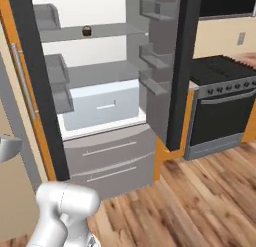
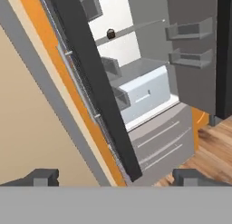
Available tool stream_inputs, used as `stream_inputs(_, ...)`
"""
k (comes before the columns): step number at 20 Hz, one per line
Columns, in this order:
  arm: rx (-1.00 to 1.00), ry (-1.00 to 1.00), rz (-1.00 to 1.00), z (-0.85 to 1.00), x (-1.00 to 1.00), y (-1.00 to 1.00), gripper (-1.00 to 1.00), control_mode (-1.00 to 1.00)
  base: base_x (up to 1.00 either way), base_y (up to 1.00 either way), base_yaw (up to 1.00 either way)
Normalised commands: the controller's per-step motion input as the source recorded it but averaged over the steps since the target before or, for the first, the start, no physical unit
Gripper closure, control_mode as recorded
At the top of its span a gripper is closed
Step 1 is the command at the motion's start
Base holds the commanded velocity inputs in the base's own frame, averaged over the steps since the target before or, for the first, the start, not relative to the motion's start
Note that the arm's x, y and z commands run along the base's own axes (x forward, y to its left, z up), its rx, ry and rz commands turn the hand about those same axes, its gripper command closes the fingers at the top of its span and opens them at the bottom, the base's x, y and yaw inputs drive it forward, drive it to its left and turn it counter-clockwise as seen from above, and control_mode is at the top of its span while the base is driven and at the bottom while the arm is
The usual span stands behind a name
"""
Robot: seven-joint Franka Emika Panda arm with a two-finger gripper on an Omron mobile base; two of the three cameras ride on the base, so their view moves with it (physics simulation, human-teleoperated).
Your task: Take the cupcakes from the fridge and place them on the empty tray on the dining counter.
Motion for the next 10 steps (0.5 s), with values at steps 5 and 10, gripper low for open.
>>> stream_inputs(5,0.0,0.0,0.0,0.0,0.0,0.0,-1.0,1.0,0.99,-0.93,0.22)
stream_inputs(10,0.0,0.0,0.0,0.0,0.0,0.0,-1.0,1.0,1.0,-0.04,0.13)
